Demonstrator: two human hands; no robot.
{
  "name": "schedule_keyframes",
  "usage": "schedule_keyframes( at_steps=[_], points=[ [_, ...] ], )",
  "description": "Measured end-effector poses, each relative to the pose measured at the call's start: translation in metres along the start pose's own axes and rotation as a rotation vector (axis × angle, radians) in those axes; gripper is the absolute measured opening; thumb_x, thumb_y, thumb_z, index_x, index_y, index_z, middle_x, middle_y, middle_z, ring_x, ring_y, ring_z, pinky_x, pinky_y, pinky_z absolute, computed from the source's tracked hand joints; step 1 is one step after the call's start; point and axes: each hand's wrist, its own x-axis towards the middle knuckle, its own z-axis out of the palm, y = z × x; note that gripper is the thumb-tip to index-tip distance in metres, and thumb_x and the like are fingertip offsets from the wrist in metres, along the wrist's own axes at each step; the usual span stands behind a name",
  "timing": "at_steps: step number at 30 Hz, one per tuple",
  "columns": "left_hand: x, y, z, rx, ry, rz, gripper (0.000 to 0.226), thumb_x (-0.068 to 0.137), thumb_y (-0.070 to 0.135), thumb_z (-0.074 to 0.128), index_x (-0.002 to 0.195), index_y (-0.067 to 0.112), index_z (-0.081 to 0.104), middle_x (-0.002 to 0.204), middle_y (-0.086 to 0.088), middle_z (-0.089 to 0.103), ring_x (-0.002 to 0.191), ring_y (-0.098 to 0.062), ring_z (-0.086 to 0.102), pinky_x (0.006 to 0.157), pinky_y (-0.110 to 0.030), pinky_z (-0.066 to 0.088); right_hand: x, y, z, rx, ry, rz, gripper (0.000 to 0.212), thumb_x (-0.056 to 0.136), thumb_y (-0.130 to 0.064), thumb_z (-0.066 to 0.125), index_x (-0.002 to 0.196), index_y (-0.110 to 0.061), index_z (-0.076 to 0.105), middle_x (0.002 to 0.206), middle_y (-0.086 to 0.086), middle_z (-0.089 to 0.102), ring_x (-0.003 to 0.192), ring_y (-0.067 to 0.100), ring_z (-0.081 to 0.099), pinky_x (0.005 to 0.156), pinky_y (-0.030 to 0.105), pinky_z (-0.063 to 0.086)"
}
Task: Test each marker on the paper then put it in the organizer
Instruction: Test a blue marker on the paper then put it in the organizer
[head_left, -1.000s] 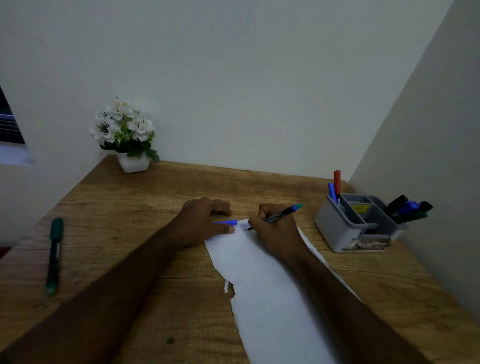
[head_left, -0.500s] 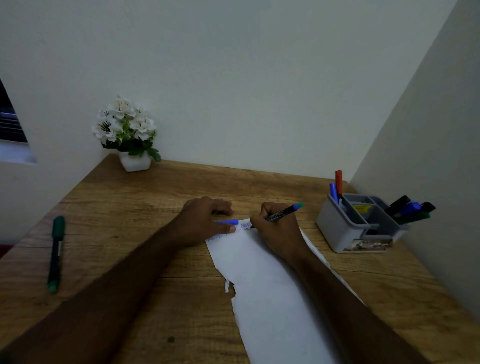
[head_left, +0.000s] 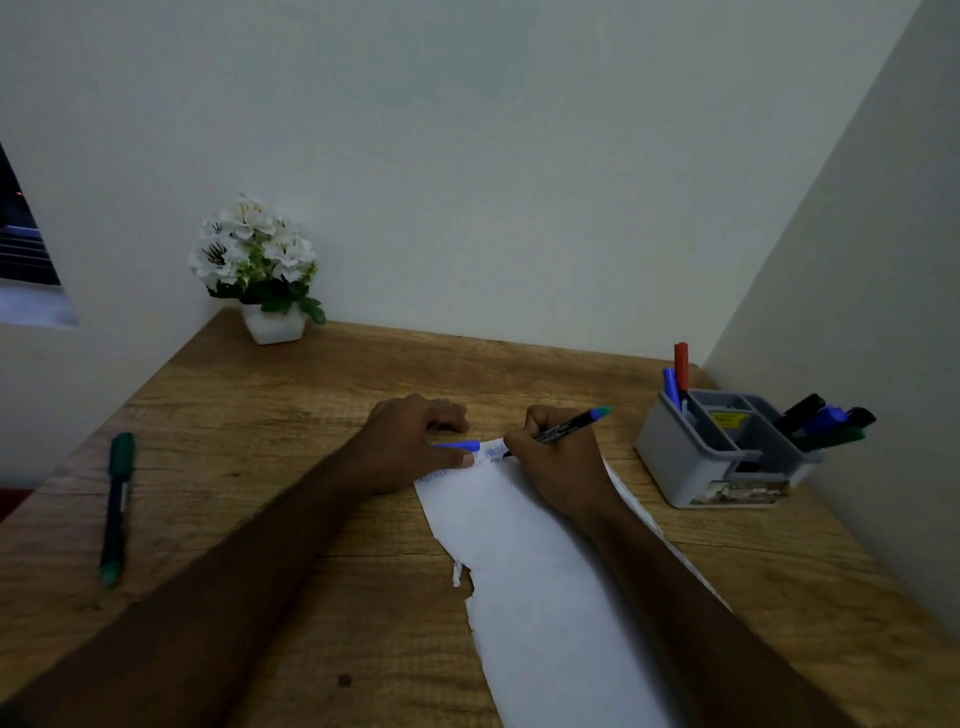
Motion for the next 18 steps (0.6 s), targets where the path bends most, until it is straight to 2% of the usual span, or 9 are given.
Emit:
schedule_keyframes(
  at_steps=[8,12,16,18],
  points=[
    [0.000,-0.003,0.001,0.000,0.002,0.000,0.050,0.074,0.045,0.078,0.120,0.028,0.067,0.137,0.011,0.058,0.125,-0.008,0.053,0.110,-0.042,0.038,-0.002,-0.003,-0.002,0.027,-0.001,0.004,0.031,0.076,-0.002,0.063,0.053,-0.013,0.045,0.050,-0.002,0.044,0.050,0.006,0.039,0.047,0.020,0.033],
    [-0.002,-0.003,0.003,-0.003,0.025,0.001,0.055,0.074,0.047,0.077,0.125,0.033,0.062,0.135,0.011,0.059,0.123,-0.006,0.053,0.110,-0.037,0.038,-0.002,-0.008,-0.009,0.104,0.002,-0.001,0.015,0.083,-0.001,0.060,0.068,0.001,0.057,0.065,0.007,0.065,0.061,0.006,0.057,0.057,0.017,0.044],
    [0.000,-0.003,0.001,0.012,0.010,0.012,0.047,0.075,0.047,0.076,0.118,0.031,0.067,0.137,0.011,0.058,0.128,-0.007,0.050,0.112,-0.042,0.035,0.000,-0.010,-0.017,-0.058,-0.025,-0.107,0.013,0.079,0.004,0.068,0.069,-0.001,0.062,0.073,0.008,0.065,0.071,0.016,0.063,0.061,0.030,0.048],
    [0.000,-0.003,0.001,0.025,0.008,0.020,0.046,0.075,0.047,0.076,0.117,0.030,0.068,0.137,0.011,0.057,0.128,-0.007,0.050,0.112,-0.042,0.035,-0.001,-0.009,-0.015,-0.034,-0.027,-0.093,0.016,0.077,0.008,0.065,0.064,0.004,0.056,0.066,0.011,0.060,0.062,0.014,0.056,0.056,0.032,0.042]
  ],
)
